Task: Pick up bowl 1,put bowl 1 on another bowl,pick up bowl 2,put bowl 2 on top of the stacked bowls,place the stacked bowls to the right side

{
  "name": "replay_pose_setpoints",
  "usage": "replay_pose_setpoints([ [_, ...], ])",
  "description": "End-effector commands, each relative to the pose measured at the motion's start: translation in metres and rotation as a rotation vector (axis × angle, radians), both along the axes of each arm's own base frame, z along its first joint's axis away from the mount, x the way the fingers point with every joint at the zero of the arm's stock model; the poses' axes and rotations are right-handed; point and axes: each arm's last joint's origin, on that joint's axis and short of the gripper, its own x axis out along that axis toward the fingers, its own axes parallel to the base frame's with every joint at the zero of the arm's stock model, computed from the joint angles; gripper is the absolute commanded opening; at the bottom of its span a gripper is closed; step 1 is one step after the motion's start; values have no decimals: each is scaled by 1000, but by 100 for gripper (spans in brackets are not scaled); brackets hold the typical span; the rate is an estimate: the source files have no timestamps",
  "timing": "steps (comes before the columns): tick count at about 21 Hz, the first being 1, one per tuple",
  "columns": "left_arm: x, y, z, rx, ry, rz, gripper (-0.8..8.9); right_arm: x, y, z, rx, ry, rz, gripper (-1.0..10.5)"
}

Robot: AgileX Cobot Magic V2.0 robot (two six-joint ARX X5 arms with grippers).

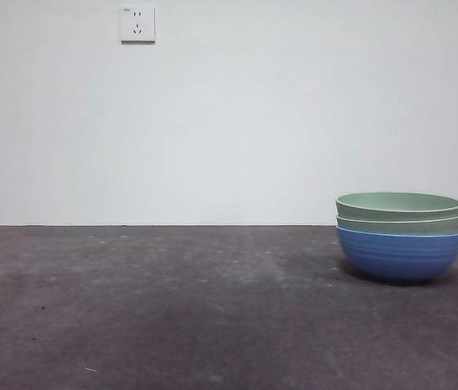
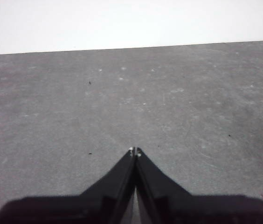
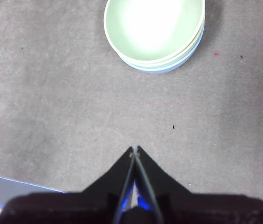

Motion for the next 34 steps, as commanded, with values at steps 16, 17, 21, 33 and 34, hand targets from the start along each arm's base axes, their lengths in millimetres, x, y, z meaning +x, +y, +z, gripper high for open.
replay_pose_setpoints([
  [16,1,0,-4,-6,10,6,-3,-31,-9,-11,60,-631,-106,3],
  [17,1,0,-4,-6,10,6,-3,-32,-10,-26,61,-670,-116,3],
  [21,1,0,-4,-6,10,6,-3,-36,-12,-92,71,-789,-130,3],
  [33,1,0,-4,-6,10,6,-3,-37,-13,-173,68,-745,-158,3],
  [34,1,0,-4,-6,10,6,-3,-37,-13,-175,68,-743,-158,3],
])
